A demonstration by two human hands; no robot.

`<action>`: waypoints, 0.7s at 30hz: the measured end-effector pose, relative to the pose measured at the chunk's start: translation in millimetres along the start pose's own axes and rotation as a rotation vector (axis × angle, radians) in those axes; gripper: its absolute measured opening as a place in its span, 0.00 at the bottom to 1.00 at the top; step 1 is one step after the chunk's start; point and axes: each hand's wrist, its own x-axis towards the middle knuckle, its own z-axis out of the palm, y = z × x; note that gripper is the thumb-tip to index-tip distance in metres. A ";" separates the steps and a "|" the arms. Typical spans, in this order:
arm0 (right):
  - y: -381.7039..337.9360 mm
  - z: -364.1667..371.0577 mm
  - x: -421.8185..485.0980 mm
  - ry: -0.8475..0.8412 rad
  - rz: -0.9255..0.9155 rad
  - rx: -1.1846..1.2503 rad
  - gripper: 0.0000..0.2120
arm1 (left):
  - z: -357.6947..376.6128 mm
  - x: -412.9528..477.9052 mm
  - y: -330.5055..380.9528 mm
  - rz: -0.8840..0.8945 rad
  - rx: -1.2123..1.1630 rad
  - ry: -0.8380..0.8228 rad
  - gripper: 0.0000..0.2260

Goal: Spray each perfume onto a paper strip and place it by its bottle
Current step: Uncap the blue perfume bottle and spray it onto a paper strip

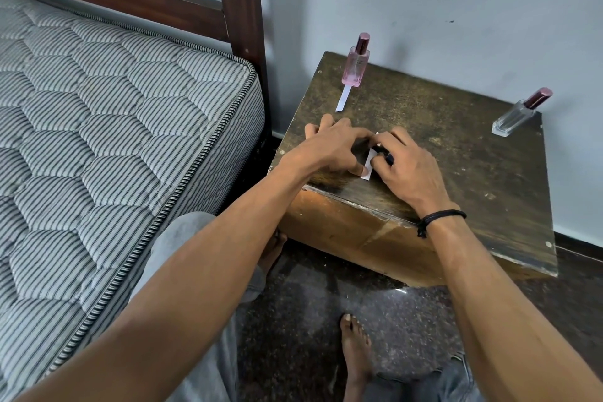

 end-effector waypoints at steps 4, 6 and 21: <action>5.6 -8.0 3.5 0.104 0.191 0.431 0.11 | -0.8 -1.6 0.0 0.004 -0.009 0.006 0.32; 7.1 -12.7 6.2 0.127 0.302 0.581 0.14 | -2.0 -2.6 0.5 0.004 -0.025 0.012 0.32; 8.0 -34.4 10.9 0.065 0.575 0.906 0.13 | -22.7 -2.9 1.0 -0.024 -0.373 0.121 0.10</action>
